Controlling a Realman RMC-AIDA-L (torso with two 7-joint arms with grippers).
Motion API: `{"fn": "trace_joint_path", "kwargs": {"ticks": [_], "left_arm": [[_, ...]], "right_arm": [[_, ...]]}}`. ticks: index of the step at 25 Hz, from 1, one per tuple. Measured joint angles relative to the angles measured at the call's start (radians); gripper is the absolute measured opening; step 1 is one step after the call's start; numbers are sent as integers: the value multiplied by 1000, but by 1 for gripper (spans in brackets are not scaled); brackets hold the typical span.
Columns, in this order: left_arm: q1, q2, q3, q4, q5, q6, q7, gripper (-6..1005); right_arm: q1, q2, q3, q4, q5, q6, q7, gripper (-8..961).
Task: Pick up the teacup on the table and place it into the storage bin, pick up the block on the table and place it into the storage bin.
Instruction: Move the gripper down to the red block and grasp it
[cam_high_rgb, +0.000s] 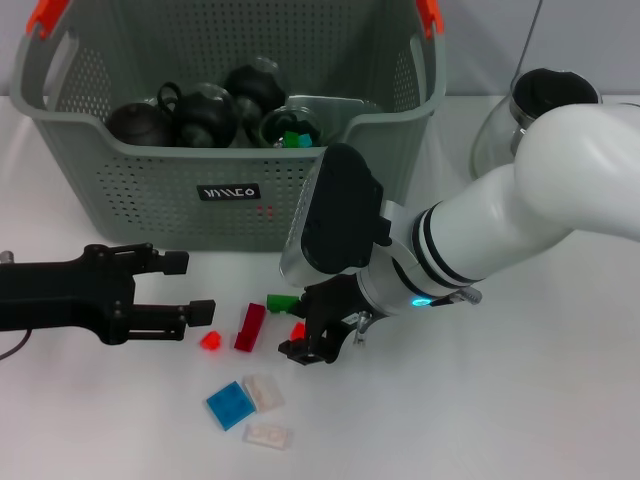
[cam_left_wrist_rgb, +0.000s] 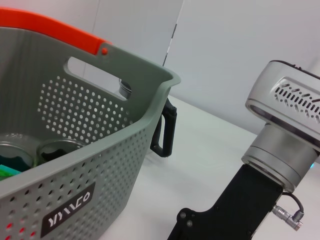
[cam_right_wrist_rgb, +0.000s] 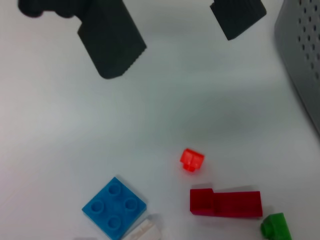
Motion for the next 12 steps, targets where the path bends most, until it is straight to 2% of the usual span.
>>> {"fn": "trace_joint_path", "kwargs": {"ticks": [5,12], "left_arm": [[3,0,0,0,0,-1,2,843],[4,-1,0,0,0,-3,6,843]], "right_arm": [[2,2,-22,19,32,30,0,505],[3,3,-50,51,62,61,0,507]]}}
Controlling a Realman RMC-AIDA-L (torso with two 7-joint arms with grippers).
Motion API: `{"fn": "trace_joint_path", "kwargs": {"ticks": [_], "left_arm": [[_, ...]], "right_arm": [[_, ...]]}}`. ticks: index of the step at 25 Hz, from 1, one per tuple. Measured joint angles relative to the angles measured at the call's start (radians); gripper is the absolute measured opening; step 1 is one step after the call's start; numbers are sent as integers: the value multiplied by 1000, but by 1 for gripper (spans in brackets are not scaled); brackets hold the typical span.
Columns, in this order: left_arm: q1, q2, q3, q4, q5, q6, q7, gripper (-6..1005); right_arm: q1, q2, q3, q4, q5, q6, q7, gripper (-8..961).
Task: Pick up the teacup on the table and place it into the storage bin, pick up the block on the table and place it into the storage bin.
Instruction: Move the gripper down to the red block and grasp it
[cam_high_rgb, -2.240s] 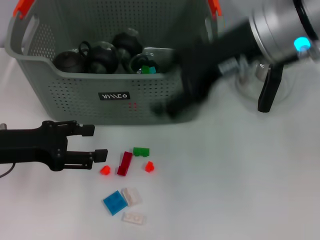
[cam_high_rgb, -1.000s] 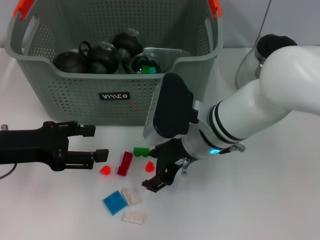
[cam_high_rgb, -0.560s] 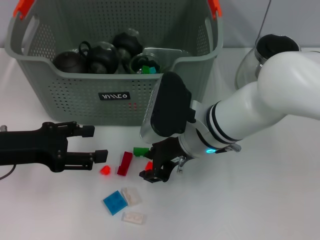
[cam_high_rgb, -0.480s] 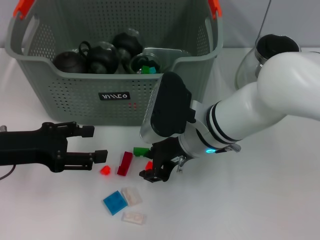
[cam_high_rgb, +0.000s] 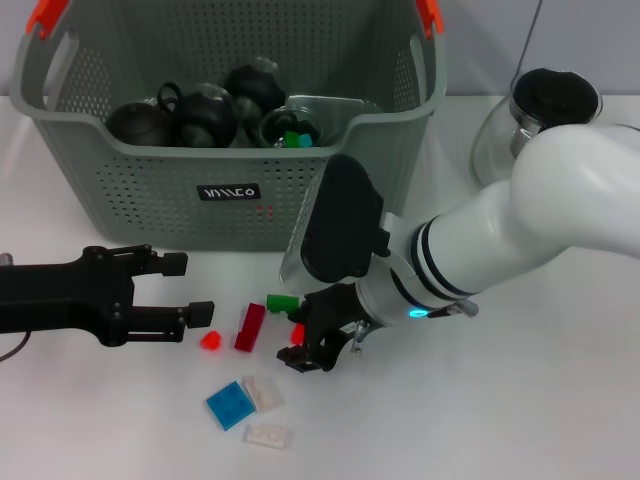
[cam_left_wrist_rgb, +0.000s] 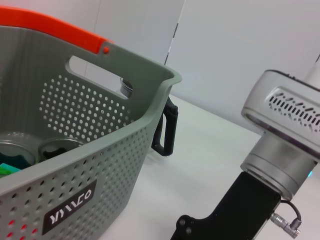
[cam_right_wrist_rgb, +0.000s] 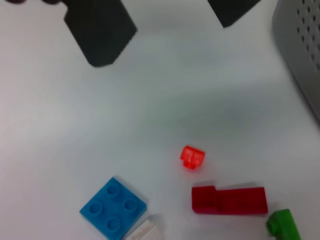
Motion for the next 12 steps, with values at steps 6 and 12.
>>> {"fn": "trace_joint_path", "kwargs": {"ticks": [6,12], "left_arm": [[0,0,0,-1,0,0,2,843],[0,0,-1,-1,0,0,3,843]], "right_arm": [[-4,-1,-6,9,22,14,0,499],[-5,-1,-6,11,28,7,0,400]]}}
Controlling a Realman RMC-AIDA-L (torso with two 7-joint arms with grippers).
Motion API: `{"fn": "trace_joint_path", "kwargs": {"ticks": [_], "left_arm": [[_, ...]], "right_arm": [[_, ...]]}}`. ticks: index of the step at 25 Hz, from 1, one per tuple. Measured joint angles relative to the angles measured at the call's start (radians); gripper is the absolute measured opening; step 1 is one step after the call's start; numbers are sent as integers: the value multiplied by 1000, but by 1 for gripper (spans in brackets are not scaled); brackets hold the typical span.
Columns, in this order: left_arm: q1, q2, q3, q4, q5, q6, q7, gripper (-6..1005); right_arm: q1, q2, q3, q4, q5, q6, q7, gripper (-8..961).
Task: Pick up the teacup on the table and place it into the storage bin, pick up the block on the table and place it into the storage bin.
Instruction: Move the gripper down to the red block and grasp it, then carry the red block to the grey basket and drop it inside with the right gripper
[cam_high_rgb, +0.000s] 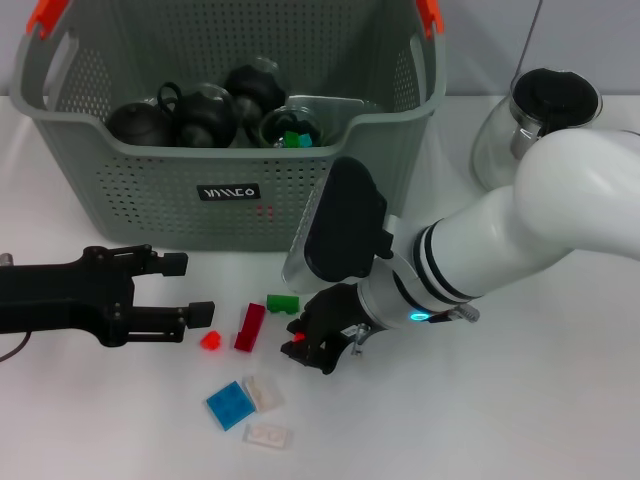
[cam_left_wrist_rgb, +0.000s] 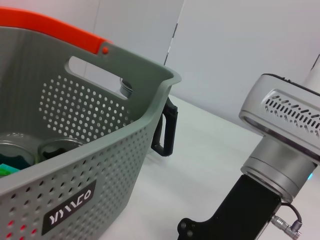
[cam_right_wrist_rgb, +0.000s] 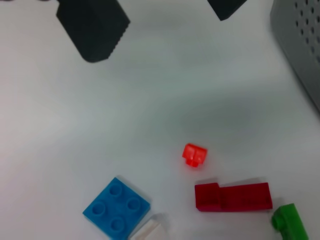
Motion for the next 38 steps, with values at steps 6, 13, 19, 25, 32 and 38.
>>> {"fn": "trace_joint_path", "kwargs": {"ticks": [6,13,19,25,32,38], "left_arm": [[3,0,-1,0,1,1,0,843],[4,2,-37,2,5,9,-1,843],[5,6,-66,2,2,11,1,843],[1,6,-66,0,1,11,1,843],[0,6,-68,0,-1,8,-1,843],[3,6,-68,0,-2,6,0,843]], "right_arm": [[-20,-12,16,-60,0,-33,0,285],[-81,-26,356,-331,-96,-371,69,202],[-3,-32,737,-651,-200,-645,269,204],[203,-34,937,-633,-358,-627,296,207],[356,-25,856,-296,-589,-351,291,209],[363,-24,794,-175,-609,-223,280,212]]}}
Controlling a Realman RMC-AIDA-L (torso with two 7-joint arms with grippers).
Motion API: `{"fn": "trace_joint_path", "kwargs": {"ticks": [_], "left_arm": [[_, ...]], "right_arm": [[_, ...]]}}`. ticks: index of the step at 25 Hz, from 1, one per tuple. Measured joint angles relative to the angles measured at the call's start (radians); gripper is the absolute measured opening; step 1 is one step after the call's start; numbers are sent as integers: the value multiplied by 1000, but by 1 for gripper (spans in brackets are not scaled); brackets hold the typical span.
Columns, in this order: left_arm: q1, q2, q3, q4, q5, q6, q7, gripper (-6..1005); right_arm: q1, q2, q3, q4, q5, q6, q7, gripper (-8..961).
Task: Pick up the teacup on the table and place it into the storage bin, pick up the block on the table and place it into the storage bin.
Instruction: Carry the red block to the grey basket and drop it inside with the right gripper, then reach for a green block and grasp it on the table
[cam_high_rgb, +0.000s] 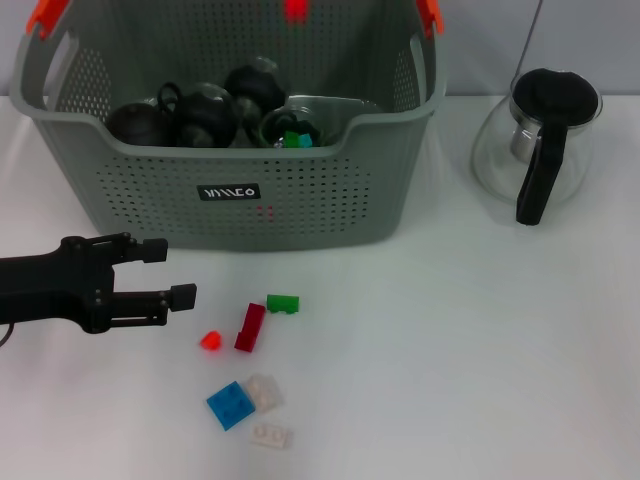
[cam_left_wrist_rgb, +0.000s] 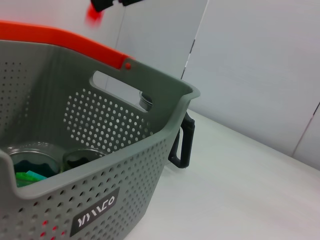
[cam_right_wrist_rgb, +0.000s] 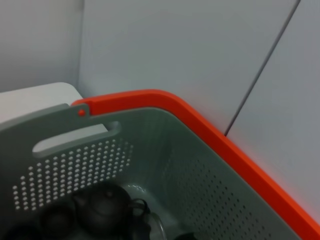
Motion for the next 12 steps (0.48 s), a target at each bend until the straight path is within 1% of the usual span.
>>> {"fn": "trace_joint_path", "kwargs": {"ticks": [3,6,9,11,12], "left_arm": [[0,0,0,0,0,0,0,843],[0,0,0,0,0,0,0,843],[0,0,0,0,0,1,1,843],[0,0,0,0,0,2,2,843],[1,0,0,0,0,2,2,843]], "right_arm": [[-13,0,-16,-2,0,21,-3,213],[-33,0,-22,-34,10,22,-8,462],[-86,0,-24,-125,74,-27,-43,611],[-146,-2,-20,-215,166,-100,-97,711],[-178,-5,-15,-258,220,-148,-131,726]]}}
